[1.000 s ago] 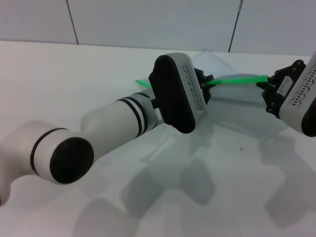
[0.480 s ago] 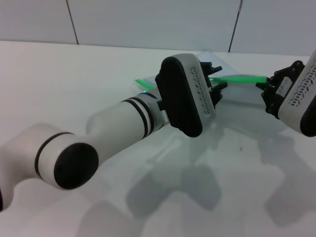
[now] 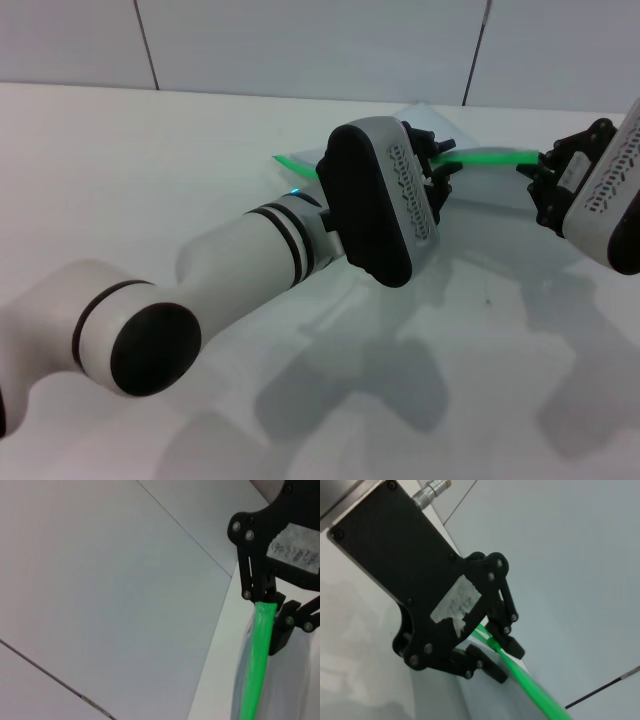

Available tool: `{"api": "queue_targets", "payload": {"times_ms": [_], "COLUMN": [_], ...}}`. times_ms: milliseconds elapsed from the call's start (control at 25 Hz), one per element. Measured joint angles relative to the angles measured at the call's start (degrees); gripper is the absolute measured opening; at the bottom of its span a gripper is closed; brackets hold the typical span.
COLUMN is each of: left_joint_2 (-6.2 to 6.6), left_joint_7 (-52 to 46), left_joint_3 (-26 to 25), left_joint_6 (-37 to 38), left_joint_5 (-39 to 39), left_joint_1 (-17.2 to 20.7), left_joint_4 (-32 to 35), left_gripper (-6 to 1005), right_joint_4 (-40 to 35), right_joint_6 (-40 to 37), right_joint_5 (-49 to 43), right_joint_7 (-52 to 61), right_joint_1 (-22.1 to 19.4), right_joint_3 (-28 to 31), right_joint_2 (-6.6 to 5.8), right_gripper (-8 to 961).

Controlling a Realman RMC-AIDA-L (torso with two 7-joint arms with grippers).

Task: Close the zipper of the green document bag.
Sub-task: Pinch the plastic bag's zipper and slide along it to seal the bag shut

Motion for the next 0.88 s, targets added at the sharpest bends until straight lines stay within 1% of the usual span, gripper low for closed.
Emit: {"api": "queue_targets", "payload": {"times_ms": [400, 600, 880], "left_joint_2": [-0.09, -0.02, 0.01], "left_joint_7": [0.0, 0.0, 0.0], "left_joint_3": [-0.03, -0.04, -0.09], "left_joint_6": [0.01, 0.0, 0.0], "left_joint_5": [-0.07, 0.08, 0.1], "left_joint_1": [2.58, 3.63, 4.48], "left_joint_4": [-2.14, -3.64, -4.44], "left_gripper": [151, 156, 135], "right_joint_4": [0.55, 1.2, 1.77], "right_joint_6": [0.0, 0.02, 0.09], "right_joint_5": [0.0, 0.0, 0.0], "right_joint_7": [-0.07, -0.16, -0.24], "right_joint_1": [0.01, 0.06, 0.34], "right_joint_3": [0.6, 0.94, 1.45], "right_joint_2": [0.0, 0.0, 0.0], "right_gripper": [39, 38, 35]}}
